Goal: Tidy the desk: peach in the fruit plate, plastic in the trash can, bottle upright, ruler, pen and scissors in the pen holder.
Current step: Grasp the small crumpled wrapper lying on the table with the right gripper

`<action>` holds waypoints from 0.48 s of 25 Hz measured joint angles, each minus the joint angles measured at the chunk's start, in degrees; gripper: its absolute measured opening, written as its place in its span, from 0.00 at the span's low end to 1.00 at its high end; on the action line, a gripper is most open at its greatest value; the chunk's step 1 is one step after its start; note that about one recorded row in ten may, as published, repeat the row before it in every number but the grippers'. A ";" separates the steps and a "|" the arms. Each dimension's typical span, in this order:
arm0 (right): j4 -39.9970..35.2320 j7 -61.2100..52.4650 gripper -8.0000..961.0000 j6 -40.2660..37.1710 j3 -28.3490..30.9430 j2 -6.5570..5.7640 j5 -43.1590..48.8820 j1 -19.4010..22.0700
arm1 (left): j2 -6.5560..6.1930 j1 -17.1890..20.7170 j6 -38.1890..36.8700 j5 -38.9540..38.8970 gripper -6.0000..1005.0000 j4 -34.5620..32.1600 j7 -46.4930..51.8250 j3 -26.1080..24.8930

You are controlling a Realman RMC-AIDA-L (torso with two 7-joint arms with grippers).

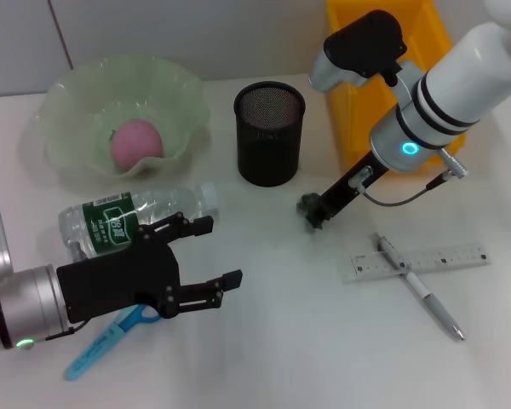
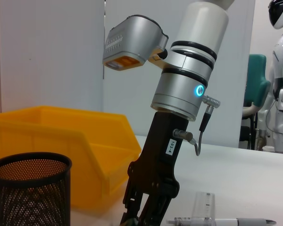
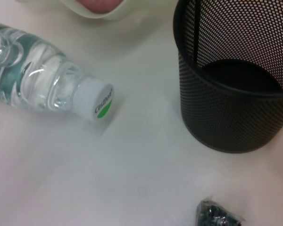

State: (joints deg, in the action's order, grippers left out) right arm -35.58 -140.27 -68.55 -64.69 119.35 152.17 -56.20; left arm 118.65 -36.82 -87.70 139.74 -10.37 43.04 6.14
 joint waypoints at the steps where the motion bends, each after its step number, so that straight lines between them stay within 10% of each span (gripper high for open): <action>1: 0.00 0.00 0.45 0.01 0.00 0.00 -0.03 0.01 | -0.03 0.00 0.00 0.00 0.86 0.00 -0.10 0.00; 12: -5.01 -0.80 0.41 -2.79 0.11 0.04 -0.19 1.88 | -0.09 0.19 -0.01 0.00 0.86 -0.41 -0.19 0.00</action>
State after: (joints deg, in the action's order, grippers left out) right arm -40.58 -141.07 -71.34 -64.58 119.38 151.99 -54.33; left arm 118.56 -36.63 -87.71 139.74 -10.78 42.85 6.14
